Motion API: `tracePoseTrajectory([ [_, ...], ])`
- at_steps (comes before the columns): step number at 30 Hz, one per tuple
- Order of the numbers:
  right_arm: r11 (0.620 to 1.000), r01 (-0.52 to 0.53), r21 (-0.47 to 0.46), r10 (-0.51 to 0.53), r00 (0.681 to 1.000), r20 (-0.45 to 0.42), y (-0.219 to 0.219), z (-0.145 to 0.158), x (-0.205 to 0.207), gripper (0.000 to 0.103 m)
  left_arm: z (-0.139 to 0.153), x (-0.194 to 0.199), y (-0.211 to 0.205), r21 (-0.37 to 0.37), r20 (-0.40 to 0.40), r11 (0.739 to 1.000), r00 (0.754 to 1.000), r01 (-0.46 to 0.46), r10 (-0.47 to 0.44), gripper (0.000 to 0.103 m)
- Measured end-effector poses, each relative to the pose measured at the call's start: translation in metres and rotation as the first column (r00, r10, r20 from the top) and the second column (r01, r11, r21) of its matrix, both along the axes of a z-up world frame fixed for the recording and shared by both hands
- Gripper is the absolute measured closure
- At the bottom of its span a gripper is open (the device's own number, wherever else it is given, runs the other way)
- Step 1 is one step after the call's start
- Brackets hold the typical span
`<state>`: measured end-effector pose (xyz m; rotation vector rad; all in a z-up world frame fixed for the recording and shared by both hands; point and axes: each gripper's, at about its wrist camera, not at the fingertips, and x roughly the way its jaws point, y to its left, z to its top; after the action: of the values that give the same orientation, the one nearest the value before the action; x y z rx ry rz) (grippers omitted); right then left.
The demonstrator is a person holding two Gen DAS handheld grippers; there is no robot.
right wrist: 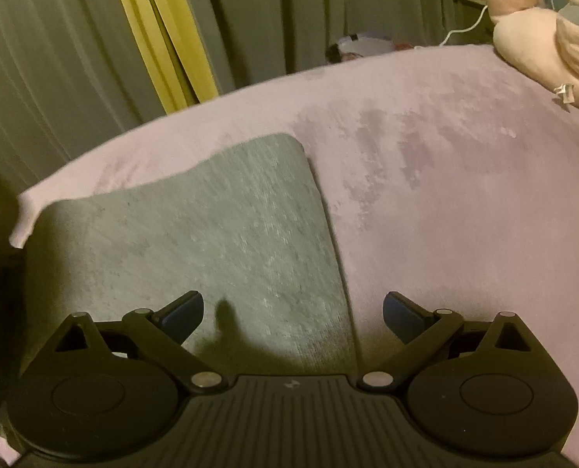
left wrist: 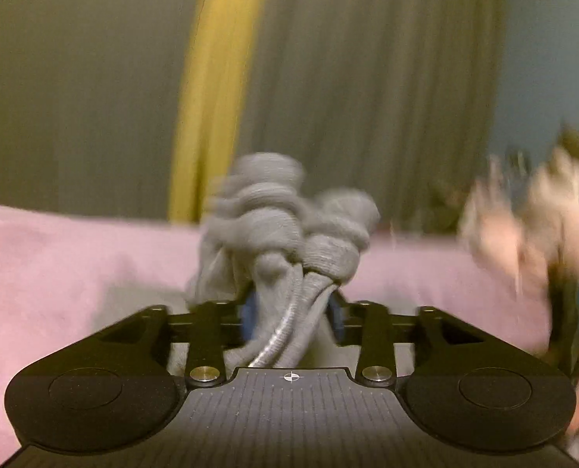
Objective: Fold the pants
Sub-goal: 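Lift the cuffs with the left gripper, fold them over, release, then grasp the folded cuff end with the right gripper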
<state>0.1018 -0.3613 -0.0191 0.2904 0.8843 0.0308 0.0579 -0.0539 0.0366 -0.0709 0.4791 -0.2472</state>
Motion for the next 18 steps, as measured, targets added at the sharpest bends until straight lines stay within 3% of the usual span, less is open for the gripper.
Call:
tracePoseTrajectory([
  [1, 1.0, -0.002, 0.01, 0.002, 1.0, 0.009, -0.001, 0.001, -0.002, 0.004, -0.014, 0.004, -0.019, 0.078, -0.072, 0.997, 0.997, 0.026, -0.02, 0.04],
  [4, 0.999, -0.007, 0.036, 0.006, 0.999, 0.032, -0.004, 0.005, -0.005, 0.004, -0.037, -0.001, -0.044, 0.237, -0.155, 0.971, 0.988, 0.02, 0.018, 0.026],
  [7, 0.997, -0.026, 0.067, 0.022, 0.998, 0.065, -0.005, 0.008, -0.008, 0.004, -0.029, -0.009, -0.028, 0.227, -0.178, 0.974, 0.983, -0.012, 0.054, 0.012],
  [8, 0.997, -0.033, 0.072, 0.027, 0.997, 0.074, -0.005, 0.01, -0.008, 0.004, -0.022, -0.017, -0.019, 0.21, -0.17, 0.976, 0.982, -0.049, 0.086, 0.006],
  [11, 0.994, -0.073, 0.083, 0.064, 0.992, 0.107, -0.001, 0.014, -0.011, 0.004, -0.006, -0.032, 0.021, 0.128, -0.165, 0.968, 0.957, -0.218, 0.237, 0.004],
  [12, 0.992, -0.089, 0.087, 0.078, 0.99, 0.117, 0.001, 0.015, -0.012, 0.004, -0.005, -0.034, 0.038, 0.099, -0.188, 0.954, 0.936, -0.284, 0.299, 0.004],
  [14, 0.987, -0.12, 0.105, 0.104, 0.984, 0.146, 0.006, 0.02, -0.017, 0.004, -0.006, -0.039, 0.073, 0.078, -0.253, 0.904, 0.869, -0.421, 0.426, 0.003],
  [16, 0.974, -0.158, 0.164, 0.134, 0.98, 0.149, 0.009, 0.023, -0.02, 0.004, -0.008, -0.047, 0.101, 0.078, -0.271, 0.849, 0.808, -0.523, 0.523, 0.003],
  [18, 0.956, -0.188, 0.225, 0.165, 0.979, 0.116, 0.015, 0.022, -0.02, 0.004, -0.016, -0.059, 0.117, 0.083, -0.268, 0.806, 0.766, -0.587, 0.585, 0.003],
])
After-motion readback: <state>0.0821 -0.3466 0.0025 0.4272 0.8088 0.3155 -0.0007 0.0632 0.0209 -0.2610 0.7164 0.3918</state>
